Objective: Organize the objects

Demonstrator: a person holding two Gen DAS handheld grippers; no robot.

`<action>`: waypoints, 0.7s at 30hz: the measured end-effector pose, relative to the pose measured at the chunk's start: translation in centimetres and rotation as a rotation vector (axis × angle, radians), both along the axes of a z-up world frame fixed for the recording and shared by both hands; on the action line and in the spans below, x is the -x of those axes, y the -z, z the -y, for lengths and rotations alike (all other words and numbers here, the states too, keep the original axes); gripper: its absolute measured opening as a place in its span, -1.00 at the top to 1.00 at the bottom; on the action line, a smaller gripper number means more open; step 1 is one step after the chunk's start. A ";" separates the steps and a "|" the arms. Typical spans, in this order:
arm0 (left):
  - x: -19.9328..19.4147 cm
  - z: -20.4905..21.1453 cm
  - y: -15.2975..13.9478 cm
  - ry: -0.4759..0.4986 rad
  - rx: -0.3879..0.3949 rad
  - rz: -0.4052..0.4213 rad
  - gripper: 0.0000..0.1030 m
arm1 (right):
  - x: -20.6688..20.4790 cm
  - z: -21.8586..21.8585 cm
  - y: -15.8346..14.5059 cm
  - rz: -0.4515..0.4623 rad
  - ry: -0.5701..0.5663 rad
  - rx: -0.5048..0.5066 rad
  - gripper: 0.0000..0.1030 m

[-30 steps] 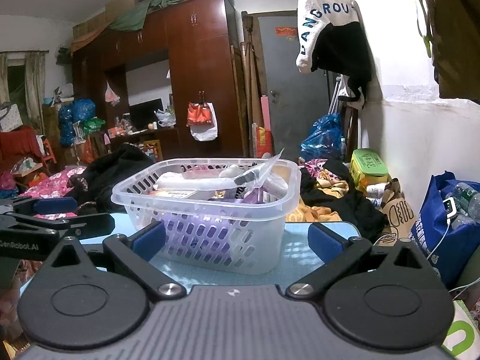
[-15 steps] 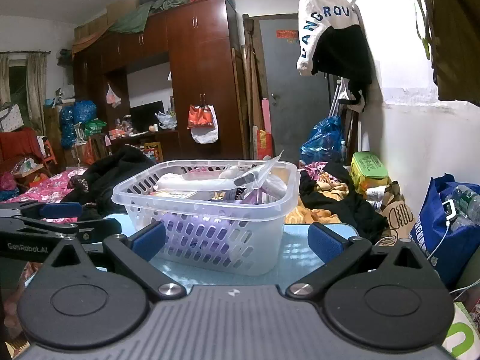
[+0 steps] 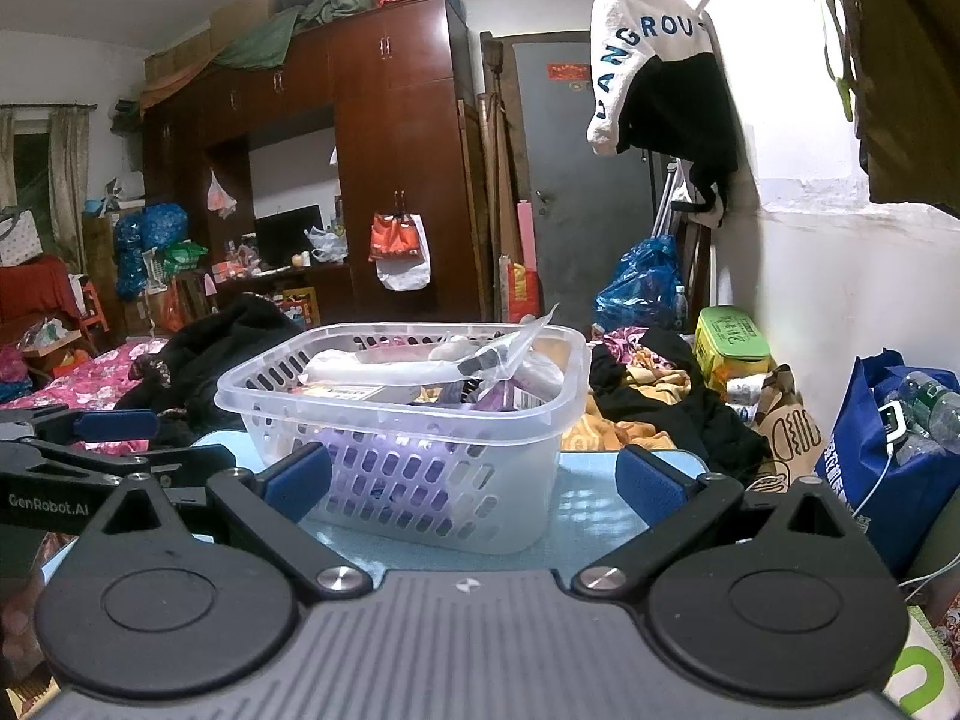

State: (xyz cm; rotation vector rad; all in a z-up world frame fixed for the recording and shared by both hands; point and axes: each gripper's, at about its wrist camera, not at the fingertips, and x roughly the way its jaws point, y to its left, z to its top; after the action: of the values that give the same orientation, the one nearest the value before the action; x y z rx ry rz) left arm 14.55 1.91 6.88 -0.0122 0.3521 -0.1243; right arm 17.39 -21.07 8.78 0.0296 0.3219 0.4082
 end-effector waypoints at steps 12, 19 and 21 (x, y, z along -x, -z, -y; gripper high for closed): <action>0.0 0.0 0.1 -0.006 0.003 -0.001 -1.00 | 0.0 0.0 0.1 -0.002 -0.004 0.003 -1.00; 0.0 0.1 0.1 -0.006 -0.001 0.001 -1.00 | -0.1 0.0 0.1 -0.002 -0.009 0.008 -1.00; 0.0 0.1 0.2 -0.007 -0.005 0.004 -1.00 | -0.2 0.0 0.2 0.000 -0.011 0.012 -1.00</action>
State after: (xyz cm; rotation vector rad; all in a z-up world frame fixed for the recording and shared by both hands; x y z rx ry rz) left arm 14.59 1.79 6.67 -0.0084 0.3482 -0.1161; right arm 17.57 -21.05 8.62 0.0159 0.3246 0.4168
